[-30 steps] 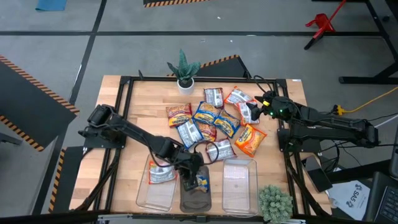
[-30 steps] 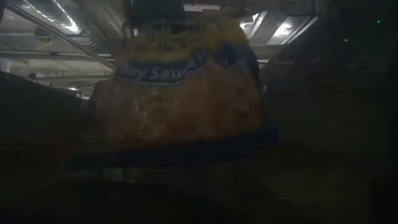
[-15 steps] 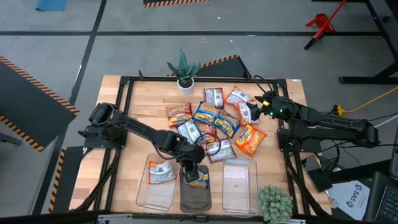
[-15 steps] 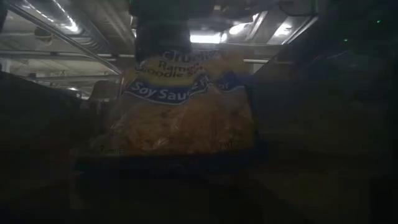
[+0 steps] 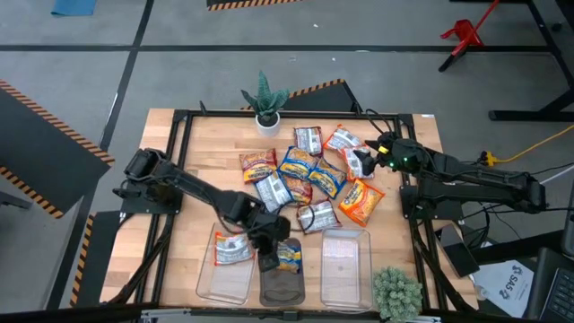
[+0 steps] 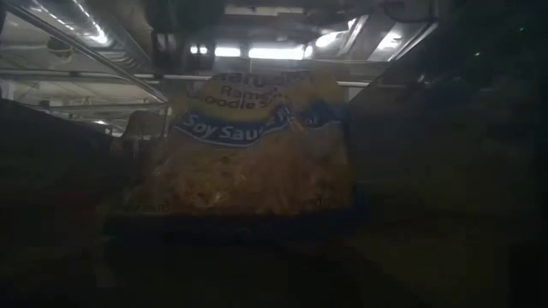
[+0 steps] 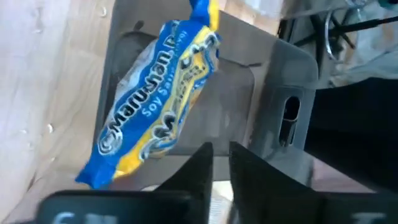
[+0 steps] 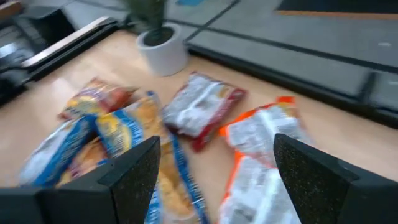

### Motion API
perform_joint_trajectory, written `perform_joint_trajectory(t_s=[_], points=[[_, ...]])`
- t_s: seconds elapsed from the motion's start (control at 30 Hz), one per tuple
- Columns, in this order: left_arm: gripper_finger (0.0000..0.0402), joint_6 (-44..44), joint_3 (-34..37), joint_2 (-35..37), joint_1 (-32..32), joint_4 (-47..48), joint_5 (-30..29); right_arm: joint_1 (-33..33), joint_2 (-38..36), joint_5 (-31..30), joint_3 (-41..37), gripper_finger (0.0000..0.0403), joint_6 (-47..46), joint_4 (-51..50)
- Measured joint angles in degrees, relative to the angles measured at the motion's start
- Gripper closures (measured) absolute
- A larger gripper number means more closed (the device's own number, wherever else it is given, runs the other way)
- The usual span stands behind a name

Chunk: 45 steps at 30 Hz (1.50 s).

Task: Sort Maruchan noodles
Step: Put the blue noodle pack into the black bin

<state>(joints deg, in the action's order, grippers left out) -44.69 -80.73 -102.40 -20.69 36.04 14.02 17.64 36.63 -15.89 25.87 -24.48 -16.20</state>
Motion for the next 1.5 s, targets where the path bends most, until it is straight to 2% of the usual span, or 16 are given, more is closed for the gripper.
perform_joint_trajectory(t_s=[0.1, 0.2, 0.3, 0.4, 0.53, 0.67, 0.8, 0.97, 1.13, 1.33, 1.5], points=[[0.0395, -1.01, 0.0, 2.65, -1.91, 1.99, -6.16, -0.06, 0.01, 5.47, 0.0, 0.0102, 0.73, 1.02], [0.0398, -3.14, 0.0, 5.09, -3.1, 4.08, -9.99, -0.88, 0.01, 12.87, 0.0, 0.0102, 0.56, 6.34], [0.04, -5.45, 0.04, 8.12, -5.2, 4.84, -14.22, -5.29, 1.4, 15.04, 0.02, 0.0102, 0.33, 12.95], [0.04, -7.84, 0.04, 10.73, -7.49, 5.55, -18.83, -11.06, 4.5, 12.37, 0.02, 0.0103, 0.32, 17.79], [0.0401, -11.72, 0.04, 13.3, -9.44, 5.57, -25.73, -20.02, 12.63, 7.96, 1.5, 0.0115, 0.36, 21.63], [0.0401, -13.35, 0.04, 15.44, -11.11, 5.5, -29.81, -28.23, 23.81, 3.8, 9.51, 0.0128, 4.23, 20.79], [0.0401, -13.74, 0.04, 16.74, -12.18, 5.68, -34.39, -33.85, 35.89, -2.46, 21.94, 0.0132, 8.47, 11.58], [0.0401, -13.77, 0.04, 17.0, -12.67, 6.32, -35.53, -38.24, 50.29, -5.42, 38.02, 0.014, 10.43, -0.35], [0.0401, -13.76, 0.04, 17.0, -13.29, 9.17, -35.73, -42.41, 63.13, -5.53, 50.14, 0.0183, 16.06, -5.45], [0.0401, -13.76, 0.04, 17.0, -13.61, 12.22, -36.44, -43.28, 71.84, -1.7, 57.79, 0.0236, 17.49, -7.89], [0.0401, -13.74, 0.04, 16.98, -13.63, 12.67, -36.45, -43.14, 73.36, 2.01, 59.34, 0.0238, 16.34, -6.24]])
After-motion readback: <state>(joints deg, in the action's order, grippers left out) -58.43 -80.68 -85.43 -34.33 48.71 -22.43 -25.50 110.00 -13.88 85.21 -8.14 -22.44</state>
